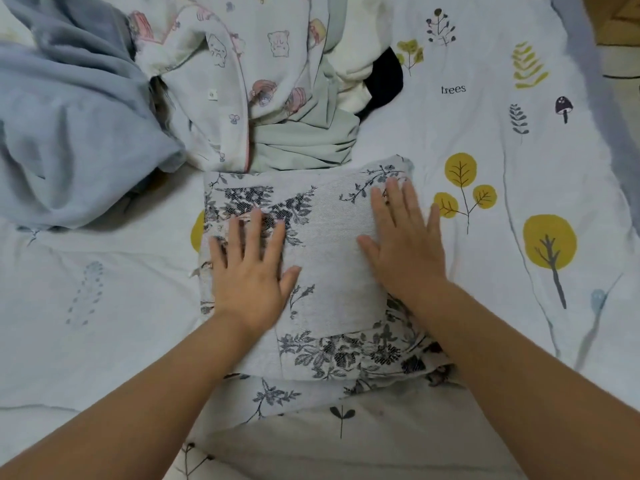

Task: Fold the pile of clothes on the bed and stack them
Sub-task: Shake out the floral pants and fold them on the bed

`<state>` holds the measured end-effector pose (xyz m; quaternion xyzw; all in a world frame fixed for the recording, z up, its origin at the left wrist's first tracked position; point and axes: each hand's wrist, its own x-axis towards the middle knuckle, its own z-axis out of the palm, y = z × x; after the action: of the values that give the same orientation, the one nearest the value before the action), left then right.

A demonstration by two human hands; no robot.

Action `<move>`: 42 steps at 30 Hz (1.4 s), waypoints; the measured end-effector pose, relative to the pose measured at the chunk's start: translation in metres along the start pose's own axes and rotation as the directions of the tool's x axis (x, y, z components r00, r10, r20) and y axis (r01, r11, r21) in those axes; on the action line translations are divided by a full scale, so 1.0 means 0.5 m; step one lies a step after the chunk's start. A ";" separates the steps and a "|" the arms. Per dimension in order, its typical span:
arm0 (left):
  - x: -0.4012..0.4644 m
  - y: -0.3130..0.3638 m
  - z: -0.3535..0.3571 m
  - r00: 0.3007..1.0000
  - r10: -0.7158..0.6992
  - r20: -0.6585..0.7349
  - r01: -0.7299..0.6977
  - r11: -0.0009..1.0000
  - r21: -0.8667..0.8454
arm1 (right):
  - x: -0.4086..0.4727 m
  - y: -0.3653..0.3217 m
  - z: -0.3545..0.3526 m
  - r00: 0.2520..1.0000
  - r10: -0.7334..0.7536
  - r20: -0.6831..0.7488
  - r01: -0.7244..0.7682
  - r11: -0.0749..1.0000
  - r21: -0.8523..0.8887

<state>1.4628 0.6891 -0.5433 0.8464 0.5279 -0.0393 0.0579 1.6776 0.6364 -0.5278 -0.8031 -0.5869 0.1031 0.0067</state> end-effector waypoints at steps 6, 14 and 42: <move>0.036 -0.023 0.051 0.986 -0.056 0.158 0.035 0.990 0.134 | 0.041 0.031 0.067 0.988 -0.004 0.151 0.005 1.000 -0.005; -0.007 -0.038 -0.019 0.952 -0.285 -0.107 0.269 0.952 -0.146 | -0.004 0.036 -0.007 0.980 0.200 0.004 -0.191 0.929 0.318; -0.183 -0.072 -0.201 0.832 -0.552 0.050 0.433 0.591 -0.681 | -0.185 -0.111 -0.206 0.990 0.140 -0.014 -0.109 0.826 0.553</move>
<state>1.3908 0.6373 -0.4341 0.5877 0.7223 0.2085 0.2990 1.6163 0.5777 -0.4049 -0.8060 -0.4785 0.2462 0.2465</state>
